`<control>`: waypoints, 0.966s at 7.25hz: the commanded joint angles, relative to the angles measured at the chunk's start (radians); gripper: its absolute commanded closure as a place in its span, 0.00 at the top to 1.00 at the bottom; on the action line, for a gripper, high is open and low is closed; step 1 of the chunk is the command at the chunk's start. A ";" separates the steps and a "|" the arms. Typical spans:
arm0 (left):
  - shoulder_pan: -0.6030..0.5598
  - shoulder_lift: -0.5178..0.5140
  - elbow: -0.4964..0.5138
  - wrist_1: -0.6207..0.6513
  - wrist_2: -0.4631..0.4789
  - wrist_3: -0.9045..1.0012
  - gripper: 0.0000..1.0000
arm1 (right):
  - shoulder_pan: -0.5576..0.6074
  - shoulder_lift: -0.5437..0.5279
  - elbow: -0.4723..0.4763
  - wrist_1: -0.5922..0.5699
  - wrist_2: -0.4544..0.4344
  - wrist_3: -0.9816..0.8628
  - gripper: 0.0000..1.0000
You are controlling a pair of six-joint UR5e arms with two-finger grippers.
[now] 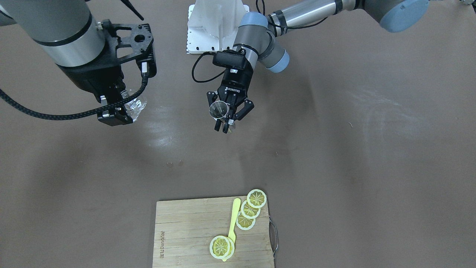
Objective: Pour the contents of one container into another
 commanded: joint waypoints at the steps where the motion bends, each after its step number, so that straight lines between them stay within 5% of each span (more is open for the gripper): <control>1: -0.006 0.067 -0.048 -0.074 -0.005 0.065 0.00 | 0.052 -0.099 0.017 0.144 0.060 0.015 0.00; 5: -0.013 0.349 -0.309 -0.071 -0.036 0.063 0.00 | 0.095 -0.306 0.017 0.490 0.171 0.114 0.00; 7: -0.016 0.590 -0.395 -0.135 -0.036 0.030 0.00 | 0.108 -0.422 0.014 0.677 0.237 0.192 0.00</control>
